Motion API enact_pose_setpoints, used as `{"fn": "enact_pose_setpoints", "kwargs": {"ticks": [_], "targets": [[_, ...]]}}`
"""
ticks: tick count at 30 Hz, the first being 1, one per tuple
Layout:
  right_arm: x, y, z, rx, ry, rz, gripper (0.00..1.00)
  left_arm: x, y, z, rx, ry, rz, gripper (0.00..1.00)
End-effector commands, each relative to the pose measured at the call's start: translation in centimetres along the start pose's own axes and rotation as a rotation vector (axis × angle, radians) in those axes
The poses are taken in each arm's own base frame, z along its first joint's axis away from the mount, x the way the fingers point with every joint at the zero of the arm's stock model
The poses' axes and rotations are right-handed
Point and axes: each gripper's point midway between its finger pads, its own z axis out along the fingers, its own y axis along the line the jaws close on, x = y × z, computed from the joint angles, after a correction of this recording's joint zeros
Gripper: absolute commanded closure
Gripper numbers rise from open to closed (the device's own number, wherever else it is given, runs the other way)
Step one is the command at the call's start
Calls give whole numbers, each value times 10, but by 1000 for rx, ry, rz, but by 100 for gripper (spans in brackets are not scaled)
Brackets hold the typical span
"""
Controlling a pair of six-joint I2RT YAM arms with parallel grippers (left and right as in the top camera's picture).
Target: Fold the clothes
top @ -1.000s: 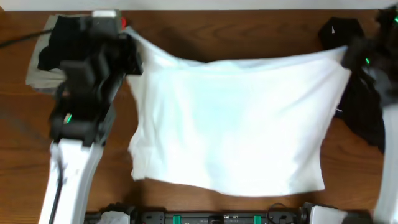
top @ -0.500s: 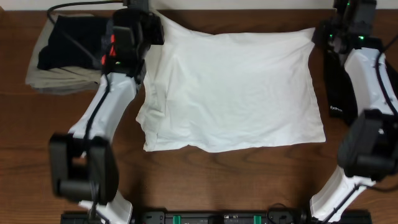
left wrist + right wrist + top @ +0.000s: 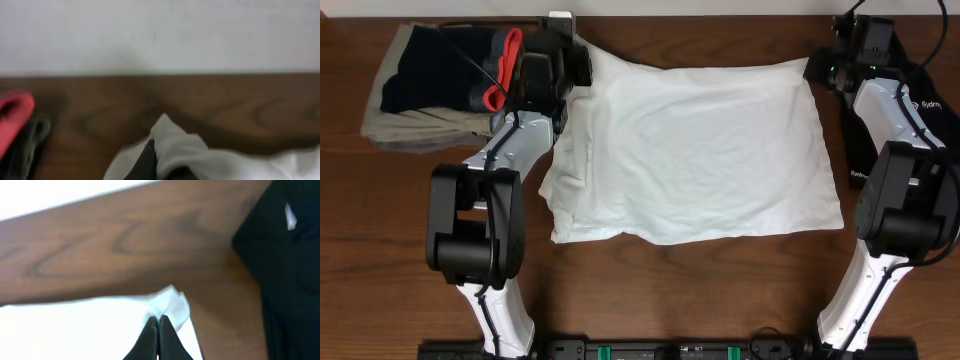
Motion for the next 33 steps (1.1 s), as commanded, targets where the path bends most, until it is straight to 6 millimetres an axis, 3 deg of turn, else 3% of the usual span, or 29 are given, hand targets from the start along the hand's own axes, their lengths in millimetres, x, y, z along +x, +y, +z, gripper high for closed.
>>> {"fn": "enact_pose_setpoints", "kwargs": {"ticks": [1,8,14,19,33], "targets": [[2,8,-10,-17,29,12,99,-9,2,-15,-5,22,5,94],[33,10,-16,-57,161,49,99,12,20,-45,-49,183,-17,94],[16,14,-39,-128,152,61,99,-19,38,-80,-83,139,-41,94],[6,15,-66,-123,157,48,99,-34,33,-106,-71,125,-40,94],[42,-8,-78,-10,299,45,99,54,30,-121,-66,482,-71,94]]}}
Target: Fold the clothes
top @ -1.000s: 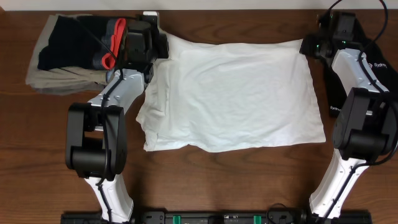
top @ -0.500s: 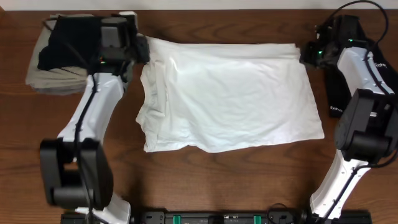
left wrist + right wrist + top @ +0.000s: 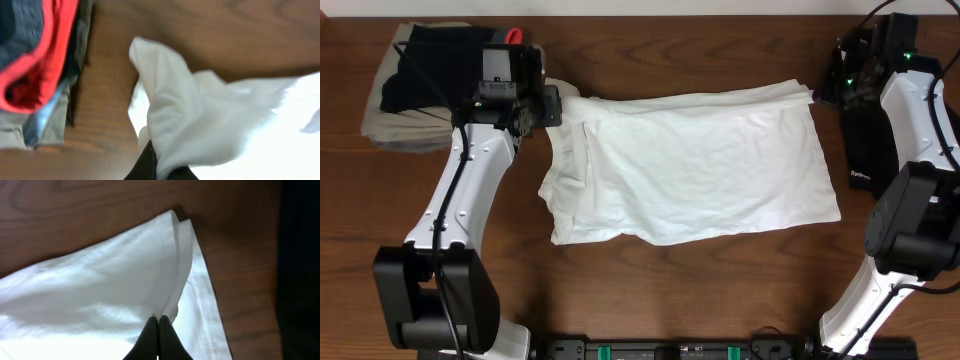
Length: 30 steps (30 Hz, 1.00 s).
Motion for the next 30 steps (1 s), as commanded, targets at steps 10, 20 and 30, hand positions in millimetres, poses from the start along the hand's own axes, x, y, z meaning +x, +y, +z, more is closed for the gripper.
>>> {"fn": "enact_pose_setpoints", "kwargs": {"ticks": [10,20,30], "targets": [[20,-28,5,100,50,2,99,59,9,25,-24,247,-10,94],[36,-40,13,127,93,23,99,99,16,20,-60,410,-18,94],[39,-41,14,129,101,26,99,133,20,18,-70,508,-25,83]]}}
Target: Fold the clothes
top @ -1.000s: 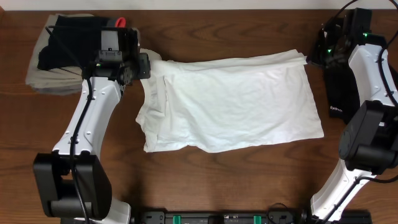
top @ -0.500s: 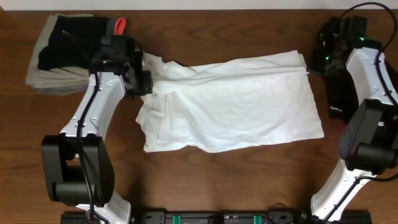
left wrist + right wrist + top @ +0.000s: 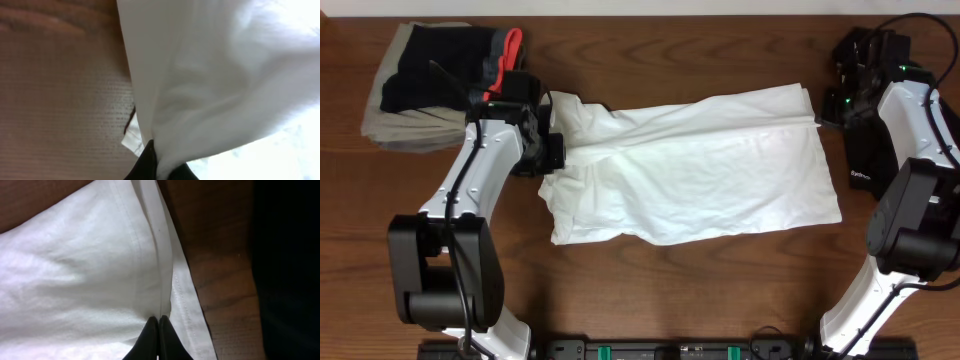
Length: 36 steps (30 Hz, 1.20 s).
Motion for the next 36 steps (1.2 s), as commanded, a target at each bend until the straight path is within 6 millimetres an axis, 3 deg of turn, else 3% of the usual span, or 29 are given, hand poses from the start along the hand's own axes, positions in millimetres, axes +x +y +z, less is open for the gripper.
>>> {"fn": "enact_pose_setpoints", "kwargs": {"ticks": [1,3,4,5,11,17,22,26,30,36], "targets": [[1,-7,-1,17,1,-5,98,13,5,10,-17,48,-2,61],[1,-8,-1,21,1,-5,68,13,5,11,-17,49,-2,17],[1,-9,-1,27,1,-4,58,13,5,11,-17,47,-2,5],[2,-9,-1,29,5,-4,47,12,5,11,-17,46,-2,0],[6,-9,-7,7,22,18,43,5,14,2,-19,15,-36,2],[4,0,-44,-31,-10,22,43,-10,30,-44,-16,-117,-115,2],[31,-4,-86,41,33,33,34,9,30,-84,-7,-151,-230,2],[57,-5,-108,75,90,61,35,28,26,-105,11,-172,-356,2],[77,-5,-115,79,132,82,38,57,22,-99,10,-113,-436,2],[113,-11,-98,91,212,108,43,110,16,-55,-3,53,-515,0]]}}
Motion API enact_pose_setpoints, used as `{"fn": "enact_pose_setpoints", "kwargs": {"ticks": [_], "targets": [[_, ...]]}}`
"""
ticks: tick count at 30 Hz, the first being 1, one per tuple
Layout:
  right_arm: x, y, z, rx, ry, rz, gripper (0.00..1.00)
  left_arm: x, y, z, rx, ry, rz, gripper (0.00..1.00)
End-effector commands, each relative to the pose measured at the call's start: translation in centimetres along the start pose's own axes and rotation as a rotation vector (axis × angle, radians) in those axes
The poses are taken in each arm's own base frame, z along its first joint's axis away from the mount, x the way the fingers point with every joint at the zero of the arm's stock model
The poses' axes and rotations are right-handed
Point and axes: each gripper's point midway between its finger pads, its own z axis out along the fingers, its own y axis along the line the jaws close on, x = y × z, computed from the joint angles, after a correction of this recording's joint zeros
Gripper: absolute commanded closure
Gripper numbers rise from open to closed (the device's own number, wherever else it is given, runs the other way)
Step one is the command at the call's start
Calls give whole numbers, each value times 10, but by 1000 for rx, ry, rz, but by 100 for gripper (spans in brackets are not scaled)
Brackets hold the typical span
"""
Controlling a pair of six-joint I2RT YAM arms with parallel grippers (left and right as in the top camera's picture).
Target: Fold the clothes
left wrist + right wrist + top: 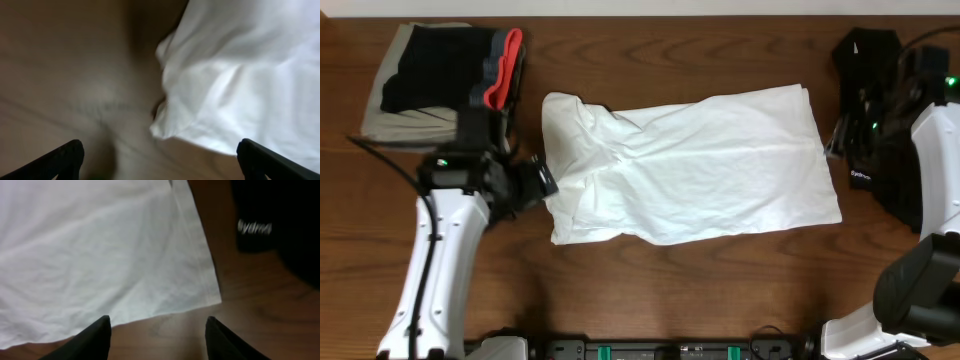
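A white garment (685, 165) lies folded over on the brown table, wrinkled at its left end. My left gripper (542, 178) hovers open just off the garment's left edge; in the left wrist view the white cloth (240, 75) fills the upper right, with nothing between the spread fingers (57, 162). My right gripper (840, 140) stands open beside the garment's right edge. The right wrist view shows the garment's lower right corner (212, 297) and bare wood between the fingers (92, 340).
A stack of folded clothes (440, 80), grey, dark blue and red, sits at the back left. A black garment (880, 110) with white lettering lies at the right edge, under my right arm. Bare wood runs along the front of the table (700, 290).
Both grippers have let go of the white garment and now stand open, off its left and right edges. The garment's back half lies folded down flat over the front half.
Both grippers were shut on the back corners of the spread white garment. They then held those corners further forward, the back edge lifted and doubled over. Now the garment lies folded and both grippers are open beside it.
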Motion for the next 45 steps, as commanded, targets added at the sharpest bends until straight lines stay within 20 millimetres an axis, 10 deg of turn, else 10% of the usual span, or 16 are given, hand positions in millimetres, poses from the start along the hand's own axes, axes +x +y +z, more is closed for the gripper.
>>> {"fn": "enact_pose_setpoints", "kwargs": {"ticks": [1,13,22,29,45], "targets": [[18,-9,13,18,38,31,43,33,7,26,-16,109,-76,0],[23,-4,53,-2,18,11,45,62,-10,90,59,81,52,20],[19,-2,55,-5,-1,1,46,69,-5,103,59,75,56,66],[16,-1,55,-7,-14,-2,46,48,-20,102,120,-12,66,94],[15,-1,55,-7,-20,-3,46,-27,-76,28,292,-307,145,94]]}}
